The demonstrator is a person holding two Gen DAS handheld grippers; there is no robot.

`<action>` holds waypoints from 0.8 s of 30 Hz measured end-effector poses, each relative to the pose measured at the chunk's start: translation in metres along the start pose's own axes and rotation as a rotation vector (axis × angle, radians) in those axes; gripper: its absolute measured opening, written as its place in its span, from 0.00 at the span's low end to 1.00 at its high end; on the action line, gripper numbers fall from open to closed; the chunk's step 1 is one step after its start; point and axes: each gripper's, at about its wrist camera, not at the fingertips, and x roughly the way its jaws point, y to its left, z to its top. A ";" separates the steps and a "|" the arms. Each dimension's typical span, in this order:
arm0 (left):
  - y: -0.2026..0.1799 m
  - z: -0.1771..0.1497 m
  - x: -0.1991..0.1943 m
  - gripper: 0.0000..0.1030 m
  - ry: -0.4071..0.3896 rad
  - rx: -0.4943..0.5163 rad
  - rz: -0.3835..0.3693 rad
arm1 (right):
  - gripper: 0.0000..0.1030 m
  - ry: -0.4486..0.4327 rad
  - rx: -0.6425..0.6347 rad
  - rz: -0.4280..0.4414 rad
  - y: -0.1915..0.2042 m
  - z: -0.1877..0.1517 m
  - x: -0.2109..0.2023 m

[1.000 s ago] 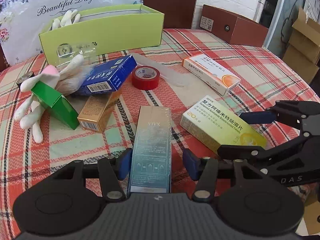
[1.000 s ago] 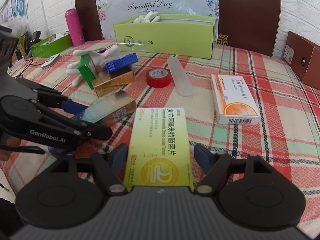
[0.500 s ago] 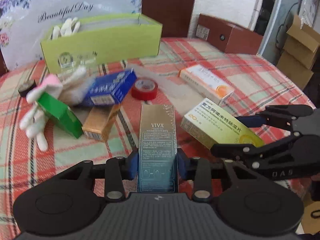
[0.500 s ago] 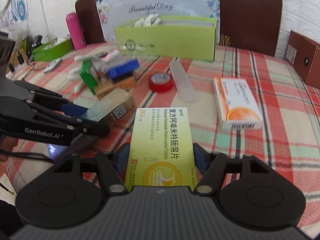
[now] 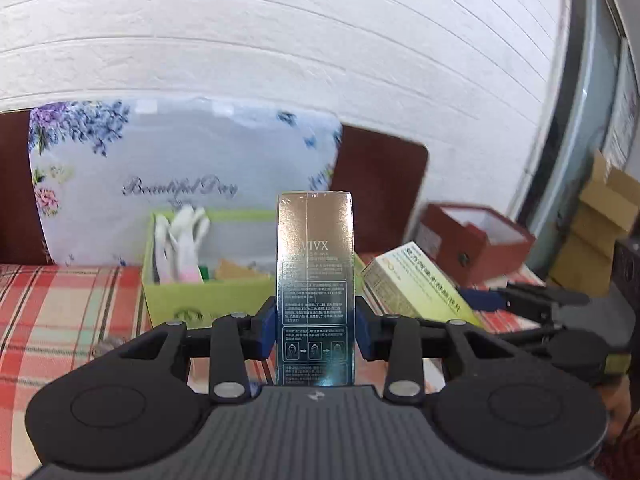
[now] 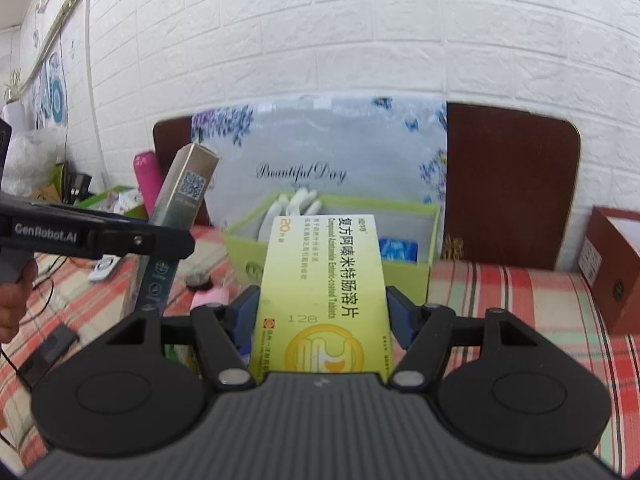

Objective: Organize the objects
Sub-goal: 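Carry both boxes to the lime-green box and lower them inside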

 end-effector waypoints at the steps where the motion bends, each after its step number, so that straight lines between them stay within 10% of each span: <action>1: 0.005 0.009 0.007 0.39 -0.003 -0.026 0.001 | 0.64 -0.008 0.006 0.002 -0.002 0.008 0.008; 12: 0.060 0.085 0.110 0.39 0.096 -0.138 0.079 | 0.64 -0.054 -0.016 -0.048 -0.019 0.066 0.112; 22: 0.097 0.072 0.192 0.39 0.262 -0.141 0.143 | 0.64 0.038 0.011 -0.042 -0.039 0.053 0.199; 24: 0.098 0.064 0.201 0.55 0.276 -0.110 0.162 | 0.69 0.065 -0.012 -0.034 -0.039 0.046 0.217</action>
